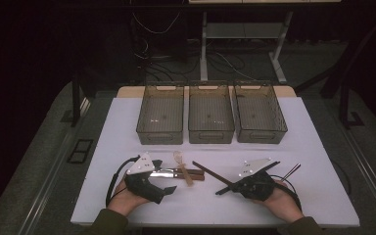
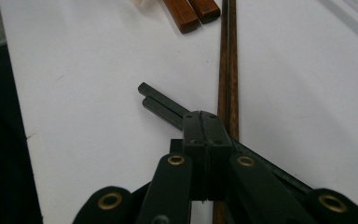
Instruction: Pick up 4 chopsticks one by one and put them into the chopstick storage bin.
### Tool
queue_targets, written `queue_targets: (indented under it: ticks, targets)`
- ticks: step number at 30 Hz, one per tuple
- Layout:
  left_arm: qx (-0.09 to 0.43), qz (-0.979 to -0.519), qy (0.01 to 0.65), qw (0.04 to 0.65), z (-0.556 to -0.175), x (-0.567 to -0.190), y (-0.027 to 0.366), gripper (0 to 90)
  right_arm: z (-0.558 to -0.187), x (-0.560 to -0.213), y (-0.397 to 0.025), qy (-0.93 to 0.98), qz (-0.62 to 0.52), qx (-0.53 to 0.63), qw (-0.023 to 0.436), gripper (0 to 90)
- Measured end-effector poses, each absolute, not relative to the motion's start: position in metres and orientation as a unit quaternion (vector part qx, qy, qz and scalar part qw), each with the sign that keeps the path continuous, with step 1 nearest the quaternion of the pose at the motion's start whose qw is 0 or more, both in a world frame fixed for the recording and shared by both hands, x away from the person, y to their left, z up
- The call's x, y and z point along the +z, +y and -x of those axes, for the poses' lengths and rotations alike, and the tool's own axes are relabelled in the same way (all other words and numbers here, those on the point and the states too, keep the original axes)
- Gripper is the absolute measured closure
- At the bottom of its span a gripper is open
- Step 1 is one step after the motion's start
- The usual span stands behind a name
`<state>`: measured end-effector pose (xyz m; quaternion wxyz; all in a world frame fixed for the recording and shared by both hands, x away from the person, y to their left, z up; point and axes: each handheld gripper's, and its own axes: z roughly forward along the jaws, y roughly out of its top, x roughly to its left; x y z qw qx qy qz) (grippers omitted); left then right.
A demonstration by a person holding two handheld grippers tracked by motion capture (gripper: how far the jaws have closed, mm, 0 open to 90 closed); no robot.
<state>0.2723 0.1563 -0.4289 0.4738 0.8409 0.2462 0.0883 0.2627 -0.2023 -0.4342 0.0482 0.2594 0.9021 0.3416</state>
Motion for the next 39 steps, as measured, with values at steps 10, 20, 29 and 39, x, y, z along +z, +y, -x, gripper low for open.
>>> queue_targets:
  ticks: [10, 20, 29, 39]
  targets:
    - [0.089, -0.841, 0.245, 0.474, -0.272, -0.429, 0.157, 0.0, -0.268, -0.434, -0.199, 0.902, -0.261, 0.341, 0.05, 90.0]
    - [0.09, -0.842, 0.245, 0.472, -0.273, -0.429, 0.156, 0.0, -0.273, -0.434, -0.193, 0.902, -0.261, 0.338, 0.053, 90.0]
    - [0.09, -0.842, 0.245, 0.473, -0.272, -0.429, 0.156, 0.0, -0.278, -0.434, -0.188, 0.902, -0.262, 0.339, 0.057, 90.0]
    - [0.089, -0.842, 0.244, 0.473, -0.272, -0.429, 0.156, 0.0, -0.285, -0.434, -0.183, 0.901, -0.264, 0.339, 0.057, 90.0]
